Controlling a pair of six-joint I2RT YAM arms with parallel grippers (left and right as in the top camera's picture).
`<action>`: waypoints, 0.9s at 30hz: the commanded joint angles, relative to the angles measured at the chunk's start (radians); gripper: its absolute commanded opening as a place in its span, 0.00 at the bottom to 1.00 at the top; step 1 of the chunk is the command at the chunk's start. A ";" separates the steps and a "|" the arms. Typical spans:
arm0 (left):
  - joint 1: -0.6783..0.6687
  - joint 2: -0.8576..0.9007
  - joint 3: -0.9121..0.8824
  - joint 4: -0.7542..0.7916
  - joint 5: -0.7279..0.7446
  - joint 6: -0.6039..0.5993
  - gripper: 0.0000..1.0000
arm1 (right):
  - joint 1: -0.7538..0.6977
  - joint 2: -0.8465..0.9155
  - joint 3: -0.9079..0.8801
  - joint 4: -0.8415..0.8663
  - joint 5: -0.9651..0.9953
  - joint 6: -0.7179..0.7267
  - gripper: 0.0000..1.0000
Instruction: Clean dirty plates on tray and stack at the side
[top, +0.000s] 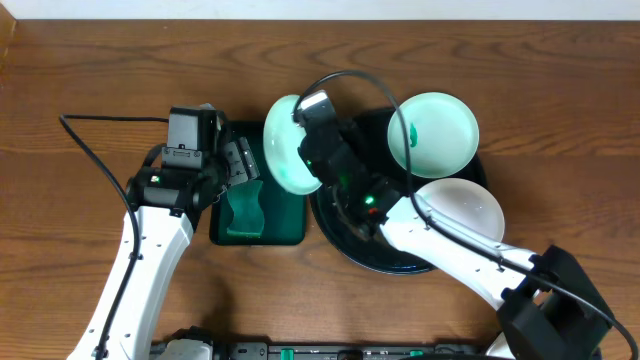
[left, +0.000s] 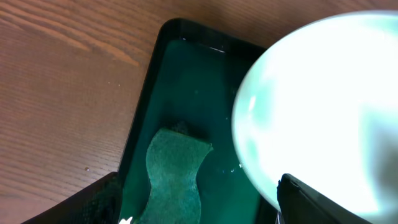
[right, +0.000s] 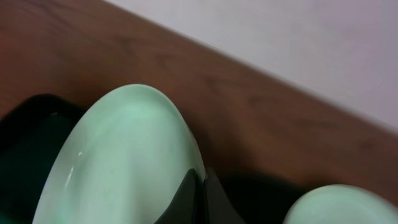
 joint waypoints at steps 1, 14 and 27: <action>0.004 0.000 0.022 0.000 -0.013 0.010 0.80 | -0.068 -0.042 0.012 -0.036 -0.246 0.211 0.01; 0.004 0.000 0.022 0.000 -0.013 0.010 0.80 | -0.427 -0.233 0.012 -0.281 -0.580 0.317 0.01; 0.004 0.000 0.022 0.000 -0.013 0.010 0.80 | -0.845 -0.320 0.012 -0.382 -0.756 0.317 0.01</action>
